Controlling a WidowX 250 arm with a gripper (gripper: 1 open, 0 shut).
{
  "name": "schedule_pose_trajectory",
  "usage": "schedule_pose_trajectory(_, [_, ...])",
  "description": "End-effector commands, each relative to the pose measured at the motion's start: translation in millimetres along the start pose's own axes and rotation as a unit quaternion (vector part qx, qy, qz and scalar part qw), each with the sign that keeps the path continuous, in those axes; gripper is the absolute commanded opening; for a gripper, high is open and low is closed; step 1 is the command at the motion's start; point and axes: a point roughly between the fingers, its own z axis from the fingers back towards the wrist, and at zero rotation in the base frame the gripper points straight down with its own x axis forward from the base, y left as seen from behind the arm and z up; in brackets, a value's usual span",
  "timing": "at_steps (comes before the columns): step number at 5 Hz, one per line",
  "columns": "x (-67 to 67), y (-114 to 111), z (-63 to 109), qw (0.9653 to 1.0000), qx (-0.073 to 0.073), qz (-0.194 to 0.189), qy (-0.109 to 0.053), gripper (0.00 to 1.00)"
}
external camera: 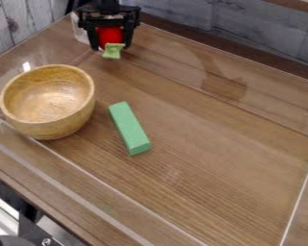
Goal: Move the red fruit to the left
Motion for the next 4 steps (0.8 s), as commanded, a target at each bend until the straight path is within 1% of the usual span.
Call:
schedule_pose_trajectory(1, [8.3,6,19.6,0.9994,-0.004,0.007,-0.032,1.0])
schedule_pose_trajectory(2, [4.1,5,23.9,0.9996,-0.004,0.005,-0.029,1.0])
schedule_pose_trajectory(3, [-4.2,7,40.5,0.9991,-0.007,0.035,-0.023,1.0])
schedule_pose_trajectory(4, [-12.4,10,57.6,0.9977,-0.011,0.064,-0.016,1.0])
